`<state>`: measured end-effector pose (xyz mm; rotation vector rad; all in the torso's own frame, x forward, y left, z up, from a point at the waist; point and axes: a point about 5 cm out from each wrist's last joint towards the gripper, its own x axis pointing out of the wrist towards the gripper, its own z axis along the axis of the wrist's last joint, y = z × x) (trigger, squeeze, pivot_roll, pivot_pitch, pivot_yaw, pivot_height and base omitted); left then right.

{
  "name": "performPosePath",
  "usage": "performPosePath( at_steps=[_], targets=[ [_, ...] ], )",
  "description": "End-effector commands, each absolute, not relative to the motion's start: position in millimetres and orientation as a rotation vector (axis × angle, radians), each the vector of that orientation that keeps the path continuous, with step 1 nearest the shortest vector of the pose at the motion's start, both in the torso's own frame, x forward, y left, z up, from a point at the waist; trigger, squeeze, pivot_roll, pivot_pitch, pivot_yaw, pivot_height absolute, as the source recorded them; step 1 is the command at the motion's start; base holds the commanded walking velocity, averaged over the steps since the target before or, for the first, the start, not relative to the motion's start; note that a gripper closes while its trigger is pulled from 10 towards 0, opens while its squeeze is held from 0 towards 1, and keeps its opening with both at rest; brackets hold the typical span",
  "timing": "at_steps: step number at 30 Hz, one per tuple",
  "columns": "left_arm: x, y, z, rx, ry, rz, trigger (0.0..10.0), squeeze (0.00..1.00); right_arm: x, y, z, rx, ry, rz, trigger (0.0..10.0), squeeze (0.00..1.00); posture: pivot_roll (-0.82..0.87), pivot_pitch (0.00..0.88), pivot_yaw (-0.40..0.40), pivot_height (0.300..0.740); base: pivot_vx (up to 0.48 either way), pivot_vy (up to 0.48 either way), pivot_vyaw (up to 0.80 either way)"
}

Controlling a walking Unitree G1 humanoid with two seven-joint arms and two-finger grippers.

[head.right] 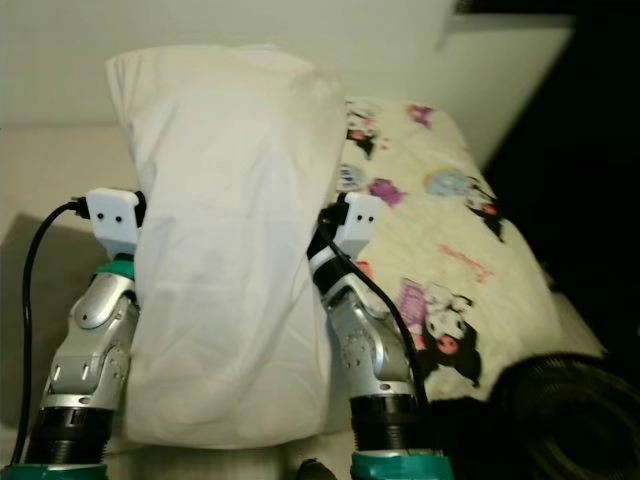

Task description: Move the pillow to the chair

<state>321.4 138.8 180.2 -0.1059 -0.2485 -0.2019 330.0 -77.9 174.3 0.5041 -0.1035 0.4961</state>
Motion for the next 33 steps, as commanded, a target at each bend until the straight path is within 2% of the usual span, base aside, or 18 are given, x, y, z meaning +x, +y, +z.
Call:
performPosePath(
  at_steps=[1,33],
  targets=[
    [318.6,108.7,193.7,-0.110,-0.296,-0.333,10.0,0.00,323.4,-42.7,194.6,0.525,-0.150,0.634,10.0,0.00,0.04,0.012,0.007,0.740,0.000,0.000,-0.80],
    [318.7,100.5,200.7,-0.123,-0.309,-0.363,10.0,0.00,318.4,-39.7,200.7,0.538,-0.165,0.652,10.0,0.00,0.03,0.017,0.023,0.740,0.000,0.000,-0.80]
  ],
)
